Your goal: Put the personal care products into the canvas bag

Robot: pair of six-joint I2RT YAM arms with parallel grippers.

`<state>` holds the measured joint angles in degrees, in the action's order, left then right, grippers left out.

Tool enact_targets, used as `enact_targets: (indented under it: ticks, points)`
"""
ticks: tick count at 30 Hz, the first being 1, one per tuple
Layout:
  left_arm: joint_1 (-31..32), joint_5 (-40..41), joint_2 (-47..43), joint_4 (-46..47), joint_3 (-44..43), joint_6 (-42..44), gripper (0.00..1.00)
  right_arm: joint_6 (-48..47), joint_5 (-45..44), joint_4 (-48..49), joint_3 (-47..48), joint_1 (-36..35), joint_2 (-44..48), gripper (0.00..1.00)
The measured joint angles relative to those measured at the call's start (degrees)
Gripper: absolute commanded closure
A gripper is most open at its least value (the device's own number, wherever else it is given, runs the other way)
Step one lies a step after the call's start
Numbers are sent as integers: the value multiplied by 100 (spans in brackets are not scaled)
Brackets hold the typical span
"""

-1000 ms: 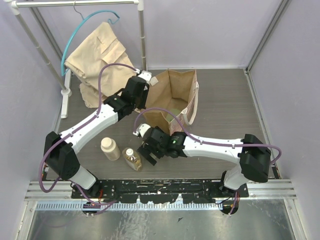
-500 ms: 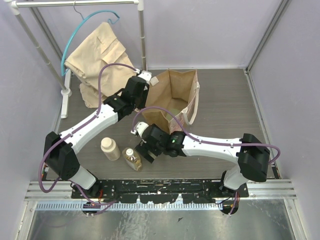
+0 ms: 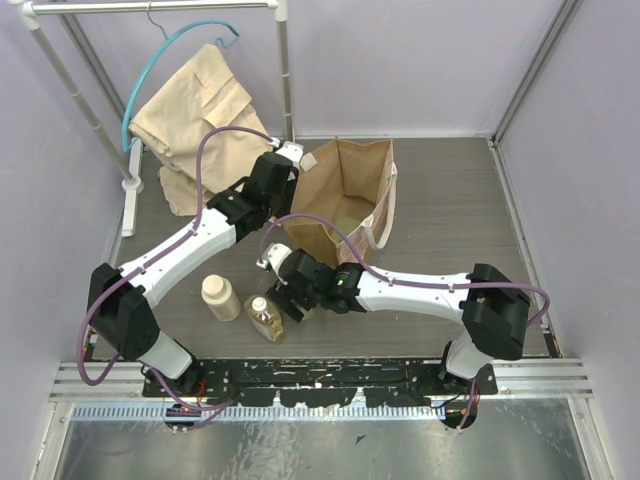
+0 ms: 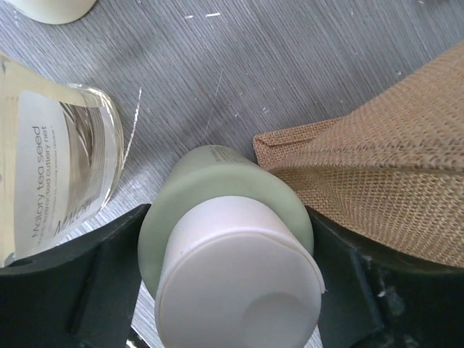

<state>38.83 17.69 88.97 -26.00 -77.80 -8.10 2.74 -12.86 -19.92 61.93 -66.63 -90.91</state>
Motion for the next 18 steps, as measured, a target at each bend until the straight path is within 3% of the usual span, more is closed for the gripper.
enact_targets:
  ticks: [1,4,6,9,18]
  points:
    - [0,-2,0,0,0,0,100,-7,0,17,0,0,-2,31]
    - [0,0,0,0,0,0,100,2,7,52,0,0,-2,66]
    - [0,0,0,4,11,0,100,42,13,57,-4,0,2,82]
    - [0,2,0,4,33,-2,100,125,-9,76,-96,0,98,96]
    - [-2,2,0,11,39,-4,100,741,-280,-1117,-463,0,1143,99]
